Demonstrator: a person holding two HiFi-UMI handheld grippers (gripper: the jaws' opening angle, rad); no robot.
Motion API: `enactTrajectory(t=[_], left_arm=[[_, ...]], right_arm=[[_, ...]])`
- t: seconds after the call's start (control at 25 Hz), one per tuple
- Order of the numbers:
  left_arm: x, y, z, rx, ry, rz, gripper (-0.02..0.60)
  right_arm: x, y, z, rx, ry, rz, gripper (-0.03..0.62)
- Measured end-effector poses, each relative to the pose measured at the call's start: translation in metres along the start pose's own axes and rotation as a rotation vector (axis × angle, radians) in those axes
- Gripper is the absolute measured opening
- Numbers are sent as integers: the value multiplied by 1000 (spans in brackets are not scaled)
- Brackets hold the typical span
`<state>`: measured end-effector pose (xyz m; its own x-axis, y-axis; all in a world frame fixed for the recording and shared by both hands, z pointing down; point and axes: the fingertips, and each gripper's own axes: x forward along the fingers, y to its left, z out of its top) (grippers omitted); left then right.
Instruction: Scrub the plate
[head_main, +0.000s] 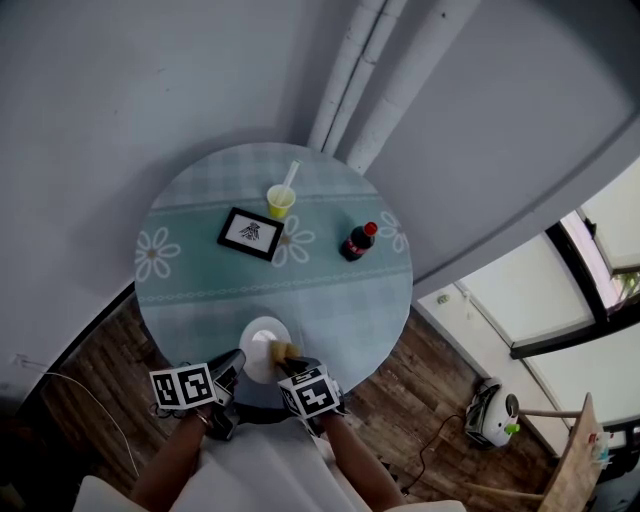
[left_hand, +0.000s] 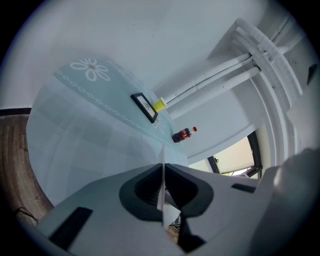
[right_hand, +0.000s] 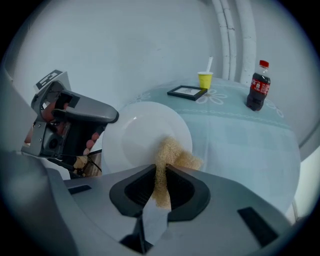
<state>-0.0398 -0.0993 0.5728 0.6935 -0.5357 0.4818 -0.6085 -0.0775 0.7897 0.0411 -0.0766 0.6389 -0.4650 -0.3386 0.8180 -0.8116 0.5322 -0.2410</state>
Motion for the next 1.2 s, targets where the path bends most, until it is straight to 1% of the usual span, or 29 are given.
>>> enactTrajectory(t=[0.08, 0.24, 0.6, 0.72, 0.8, 1.0, 1.12, 1.2], left_arm=[[1, 1, 1, 10, 6, 7, 19], [3, 4, 3, -16, 15, 12, 18], [6, 6, 8, -21, 24, 16, 18], [7, 5, 11, -33, 24, 8, 18], [8, 6, 12, -26, 28, 8, 20], [8, 9, 13, -12, 41, 9, 20], [7, 10, 14, 10, 51, 17, 20], [8, 9, 16, 17, 54, 14, 20]], right_arm=[[2, -7, 3, 7, -1, -20, 63], [8, -21, 14, 2, 4, -60, 63], [20, -40, 45, -22, -4, -82, 63], [24, -37, 58, -44, -23, -65, 63], [27, -32, 66, -57, -40, -47, 63], [29, -12, 83, -104, -79, 28, 63], [26, 3, 94, -168, -98, 71, 63], [23, 11, 96, -224, -85, 82, 63]])
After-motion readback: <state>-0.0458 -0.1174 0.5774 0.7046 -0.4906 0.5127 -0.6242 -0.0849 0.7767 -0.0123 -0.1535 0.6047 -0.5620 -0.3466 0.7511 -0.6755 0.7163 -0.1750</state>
